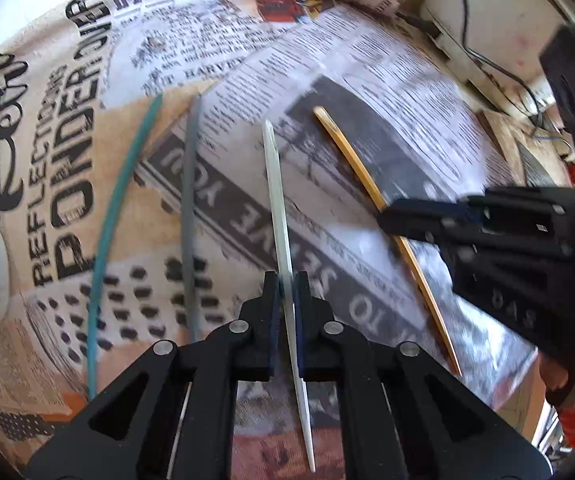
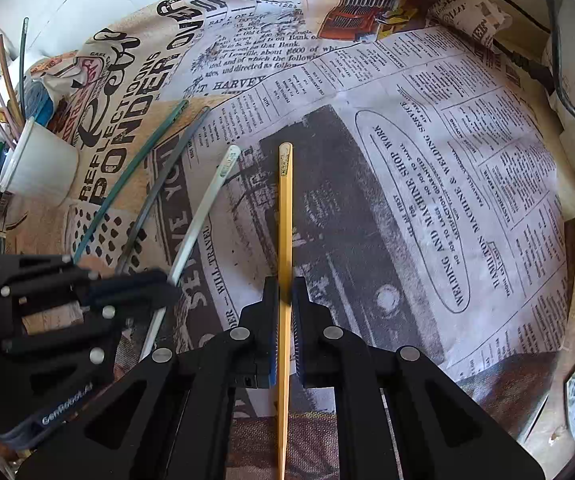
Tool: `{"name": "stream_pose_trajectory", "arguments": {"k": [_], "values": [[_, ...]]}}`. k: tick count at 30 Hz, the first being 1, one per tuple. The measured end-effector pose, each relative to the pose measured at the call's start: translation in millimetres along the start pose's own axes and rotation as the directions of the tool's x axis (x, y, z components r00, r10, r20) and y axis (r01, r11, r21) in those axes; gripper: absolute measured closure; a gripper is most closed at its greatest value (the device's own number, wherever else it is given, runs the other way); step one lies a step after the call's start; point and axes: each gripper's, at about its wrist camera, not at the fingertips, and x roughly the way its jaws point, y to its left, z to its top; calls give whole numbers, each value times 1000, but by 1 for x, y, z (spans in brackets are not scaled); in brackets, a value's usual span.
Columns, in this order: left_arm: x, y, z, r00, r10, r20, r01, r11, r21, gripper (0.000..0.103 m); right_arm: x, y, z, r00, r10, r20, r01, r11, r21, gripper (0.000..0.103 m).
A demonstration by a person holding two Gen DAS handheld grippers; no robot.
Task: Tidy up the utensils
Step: 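Grasp a yellow chopstick with the right tool while the left tool grasps a white chopstick, then lift the yellow and white chopsticks toward the white cup with both tools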
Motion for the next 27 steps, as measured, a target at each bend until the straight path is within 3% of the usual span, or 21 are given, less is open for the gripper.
{"name": "stream_pose_trajectory", "arguments": {"k": [4, 9, 20, 27], "values": [[3, 0, 12, 1000, 11, 16, -11, 1000, -7, 98, 2, 1, 6, 1000, 0, -1, 0, 1000, -19, 97], [6, 5, 27, 999, -25, 23, 26, 999, -27, 98, 3, 2, 10, 1000, 5, 6, -5, 999, -38, 97], [7, 5, 39, 1000, -29, -12, 28, 998, -57, 99, 8, 12, 16, 1000, 11, -15, -11, 999, -31, 97], [-29, 1, 21, 997, 7, 80, -5, 1000, -26, 99, -18, 21, 11, 996, 56, 67, -56, 998, 3, 97]]}}
